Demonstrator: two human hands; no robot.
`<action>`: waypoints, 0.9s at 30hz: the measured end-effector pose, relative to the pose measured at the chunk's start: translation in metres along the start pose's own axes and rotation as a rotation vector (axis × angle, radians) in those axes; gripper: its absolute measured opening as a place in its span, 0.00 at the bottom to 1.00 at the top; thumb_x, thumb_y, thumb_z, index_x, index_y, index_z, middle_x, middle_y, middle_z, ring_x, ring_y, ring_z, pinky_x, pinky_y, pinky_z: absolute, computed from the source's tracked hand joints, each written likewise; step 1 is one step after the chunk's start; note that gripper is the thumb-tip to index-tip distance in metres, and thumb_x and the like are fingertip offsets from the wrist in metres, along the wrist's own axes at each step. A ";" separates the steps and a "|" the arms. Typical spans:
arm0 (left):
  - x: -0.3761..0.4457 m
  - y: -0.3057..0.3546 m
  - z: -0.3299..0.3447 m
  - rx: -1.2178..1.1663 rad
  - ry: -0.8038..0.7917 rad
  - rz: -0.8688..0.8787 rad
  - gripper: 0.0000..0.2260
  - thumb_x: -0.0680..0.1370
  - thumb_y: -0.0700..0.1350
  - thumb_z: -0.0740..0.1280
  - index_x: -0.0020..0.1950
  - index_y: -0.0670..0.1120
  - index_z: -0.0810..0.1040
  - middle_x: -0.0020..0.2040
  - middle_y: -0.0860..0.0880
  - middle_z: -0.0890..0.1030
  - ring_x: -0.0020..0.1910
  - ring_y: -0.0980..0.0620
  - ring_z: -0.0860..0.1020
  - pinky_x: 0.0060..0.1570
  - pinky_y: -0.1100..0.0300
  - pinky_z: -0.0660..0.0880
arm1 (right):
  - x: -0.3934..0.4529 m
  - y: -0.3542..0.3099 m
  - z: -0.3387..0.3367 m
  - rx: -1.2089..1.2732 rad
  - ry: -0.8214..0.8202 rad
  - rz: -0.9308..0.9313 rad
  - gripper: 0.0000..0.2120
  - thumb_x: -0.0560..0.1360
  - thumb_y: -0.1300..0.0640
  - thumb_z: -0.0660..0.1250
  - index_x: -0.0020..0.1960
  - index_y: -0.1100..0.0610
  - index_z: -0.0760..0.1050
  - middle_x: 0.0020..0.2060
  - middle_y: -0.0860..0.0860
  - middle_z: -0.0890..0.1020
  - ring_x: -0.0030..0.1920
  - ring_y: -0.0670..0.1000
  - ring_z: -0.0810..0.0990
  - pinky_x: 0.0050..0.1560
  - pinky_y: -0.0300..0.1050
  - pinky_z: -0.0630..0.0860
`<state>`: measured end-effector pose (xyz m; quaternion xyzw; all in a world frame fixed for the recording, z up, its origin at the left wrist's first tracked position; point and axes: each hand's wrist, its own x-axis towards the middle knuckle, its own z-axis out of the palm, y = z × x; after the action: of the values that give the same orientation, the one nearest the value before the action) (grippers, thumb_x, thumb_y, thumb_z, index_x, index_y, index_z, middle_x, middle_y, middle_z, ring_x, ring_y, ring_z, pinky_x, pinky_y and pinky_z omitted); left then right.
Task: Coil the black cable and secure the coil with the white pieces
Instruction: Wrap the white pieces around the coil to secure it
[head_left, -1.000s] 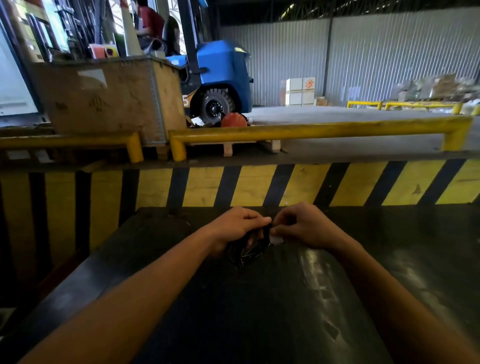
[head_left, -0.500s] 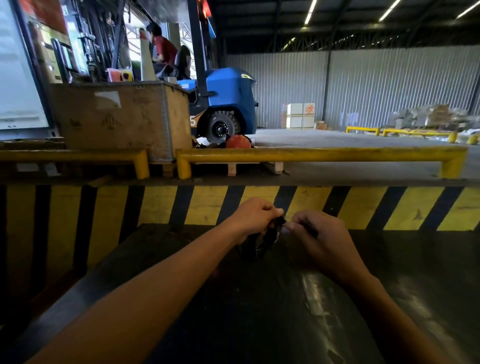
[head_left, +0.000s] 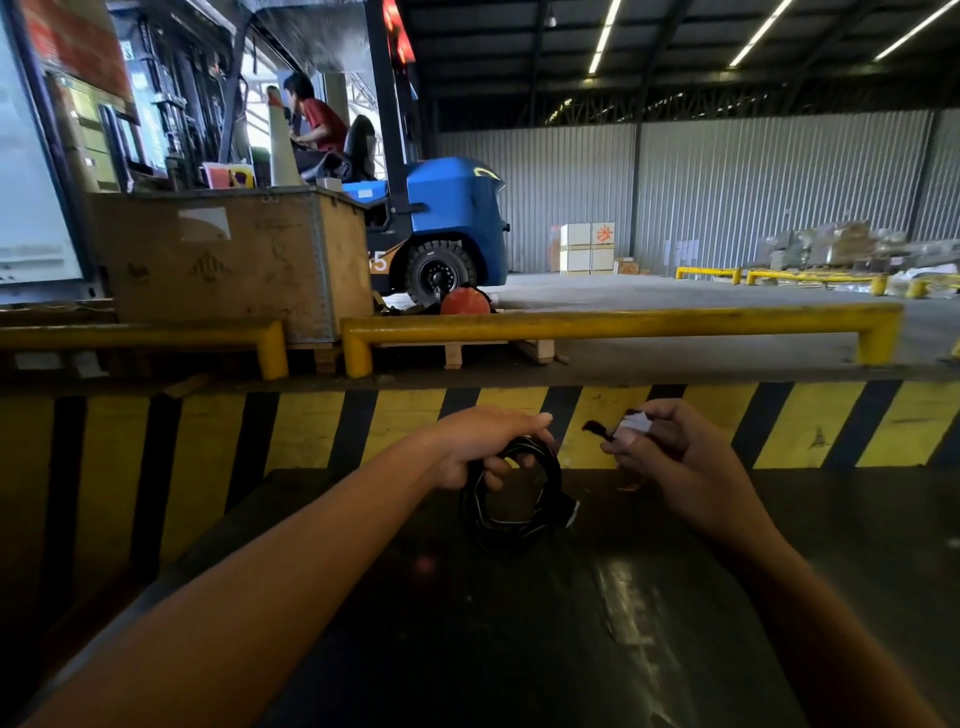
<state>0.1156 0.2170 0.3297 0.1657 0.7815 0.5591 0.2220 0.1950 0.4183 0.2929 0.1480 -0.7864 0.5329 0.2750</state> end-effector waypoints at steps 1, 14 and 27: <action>-0.001 0.000 0.001 -0.013 -0.001 -0.004 0.15 0.78 0.54 0.63 0.55 0.44 0.78 0.31 0.50 0.74 0.20 0.59 0.61 0.20 0.66 0.59 | 0.000 0.003 0.001 -0.119 0.018 0.011 0.15 0.73 0.58 0.67 0.57 0.55 0.69 0.49 0.47 0.79 0.49 0.47 0.80 0.45 0.39 0.78; -0.009 -0.014 0.012 -0.155 -0.042 0.233 0.22 0.66 0.56 0.74 0.57 0.48 0.78 0.41 0.51 0.84 0.38 0.54 0.83 0.37 0.61 0.79 | -0.005 0.017 0.026 -0.087 0.058 0.055 0.15 0.70 0.59 0.70 0.55 0.53 0.73 0.48 0.47 0.81 0.50 0.46 0.80 0.47 0.42 0.78; -0.005 -0.050 0.024 -0.258 0.120 0.320 0.06 0.75 0.42 0.68 0.51 0.45 0.80 0.38 0.50 0.82 0.41 0.53 0.82 0.46 0.53 0.80 | -0.012 0.025 -0.002 -0.063 0.238 0.008 0.08 0.75 0.61 0.62 0.55 0.57 0.73 0.49 0.54 0.80 0.50 0.51 0.80 0.48 0.44 0.75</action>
<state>0.1319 0.2176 0.2768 0.2244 0.6789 0.6915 0.1029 0.1925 0.4294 0.2676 0.0720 -0.7651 0.5230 0.3686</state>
